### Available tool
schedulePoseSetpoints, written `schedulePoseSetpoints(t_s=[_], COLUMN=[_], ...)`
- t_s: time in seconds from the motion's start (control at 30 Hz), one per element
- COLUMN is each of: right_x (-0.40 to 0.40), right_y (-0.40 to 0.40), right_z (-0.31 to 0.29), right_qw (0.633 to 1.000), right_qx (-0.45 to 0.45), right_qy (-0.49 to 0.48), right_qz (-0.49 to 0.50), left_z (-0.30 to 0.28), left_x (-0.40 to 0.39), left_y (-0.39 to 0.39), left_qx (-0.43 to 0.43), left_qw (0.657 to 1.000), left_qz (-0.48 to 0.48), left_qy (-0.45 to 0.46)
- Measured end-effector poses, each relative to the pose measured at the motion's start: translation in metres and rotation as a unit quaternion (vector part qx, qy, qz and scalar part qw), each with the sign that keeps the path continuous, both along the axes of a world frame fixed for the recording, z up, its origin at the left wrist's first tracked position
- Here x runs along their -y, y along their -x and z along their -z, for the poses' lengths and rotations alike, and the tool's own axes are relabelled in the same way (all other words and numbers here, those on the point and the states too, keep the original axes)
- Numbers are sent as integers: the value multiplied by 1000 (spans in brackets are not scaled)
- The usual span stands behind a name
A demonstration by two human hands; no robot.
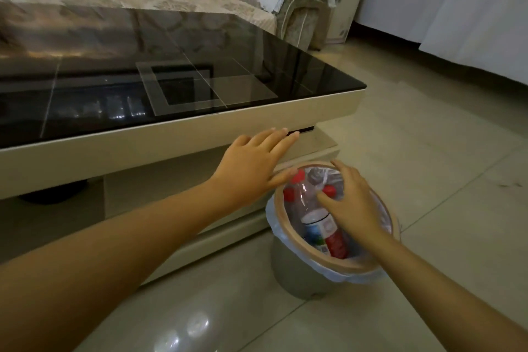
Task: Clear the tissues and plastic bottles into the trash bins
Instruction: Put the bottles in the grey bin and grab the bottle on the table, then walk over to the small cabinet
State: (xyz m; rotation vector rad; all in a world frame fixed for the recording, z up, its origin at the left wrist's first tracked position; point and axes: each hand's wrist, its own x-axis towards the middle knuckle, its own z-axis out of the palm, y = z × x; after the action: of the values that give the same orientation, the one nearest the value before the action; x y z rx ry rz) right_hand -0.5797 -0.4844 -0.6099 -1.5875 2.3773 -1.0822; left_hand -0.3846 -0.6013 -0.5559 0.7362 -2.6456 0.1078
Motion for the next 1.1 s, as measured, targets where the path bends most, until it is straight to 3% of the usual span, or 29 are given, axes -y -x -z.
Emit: schedulePoseSetpoints(t_s=[0.13,0.33,0.47,0.67,0.97,1.1], right_x=[12,0,-21,-67,-125,-169], right_y=[-7,-16,-19,-17,-18,-51], right_z=[-2,-6,-47,-177,-487,-585], right_qw=[986,980,957,950,952,954], right_qx=[-163,-169,-218,-219,-252,-233], right_qy=[-25,-102,-182,-217,-171,-174], right_qz=[-10,-21,-57,-51,22,76], left_z=[23,37,-1,-140,-446,-553], left_x=[0,-17,-32,-56,-100,-138], left_y=[12,6,-1,4,8,-11], left_qx=[5,-14,2,37,27,29], left_qw=[1000,984,983,985,995,989], left_qz=[8,-45,-61,-40,39,90], left_qy=[-19,-171,-174,-161,-83,-116])
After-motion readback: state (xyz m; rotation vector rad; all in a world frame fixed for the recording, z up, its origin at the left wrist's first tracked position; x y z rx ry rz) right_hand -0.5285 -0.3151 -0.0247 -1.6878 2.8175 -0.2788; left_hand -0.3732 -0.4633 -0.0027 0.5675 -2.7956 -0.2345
